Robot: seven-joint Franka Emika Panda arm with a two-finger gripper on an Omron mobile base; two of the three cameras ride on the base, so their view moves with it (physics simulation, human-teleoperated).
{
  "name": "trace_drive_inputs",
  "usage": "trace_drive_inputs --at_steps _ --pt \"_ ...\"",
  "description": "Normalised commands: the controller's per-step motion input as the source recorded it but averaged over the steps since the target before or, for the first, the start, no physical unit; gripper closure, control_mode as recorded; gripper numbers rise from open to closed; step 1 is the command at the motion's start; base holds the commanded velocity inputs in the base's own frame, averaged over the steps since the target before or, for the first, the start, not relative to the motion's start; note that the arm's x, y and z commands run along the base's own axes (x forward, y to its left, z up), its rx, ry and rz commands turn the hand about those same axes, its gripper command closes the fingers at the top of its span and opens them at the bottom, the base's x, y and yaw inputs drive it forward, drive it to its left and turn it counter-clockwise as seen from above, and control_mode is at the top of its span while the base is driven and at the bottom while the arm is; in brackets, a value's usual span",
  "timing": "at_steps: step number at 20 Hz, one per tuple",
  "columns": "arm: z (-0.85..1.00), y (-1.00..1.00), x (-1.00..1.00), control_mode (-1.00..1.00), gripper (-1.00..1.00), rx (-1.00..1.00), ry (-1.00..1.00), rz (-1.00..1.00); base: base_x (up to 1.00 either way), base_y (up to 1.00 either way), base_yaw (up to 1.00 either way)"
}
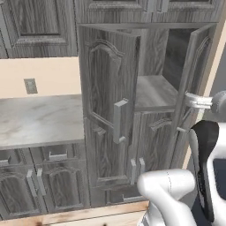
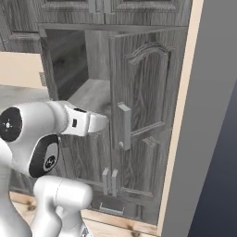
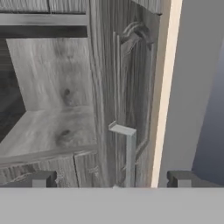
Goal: Close all open cabinet doors.
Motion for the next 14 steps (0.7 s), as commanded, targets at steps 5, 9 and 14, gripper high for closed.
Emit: trace_drive_inputs --at_steps 5,9,14 --pt "0.00 -0.73 0.08 -1.00 -1.00 0.00 -0.22 0.34 0.00 0.00 0.00" --pt "0.00 -0.58 0.48 -1.00 -1.00 0.00 -0.23 0.41 0.00 0.00 0.00" --pt "0.03 -0.18 0.47 -1.00 -1.00 0.00 -0.18 0.38 0.00 0.00 0.00"
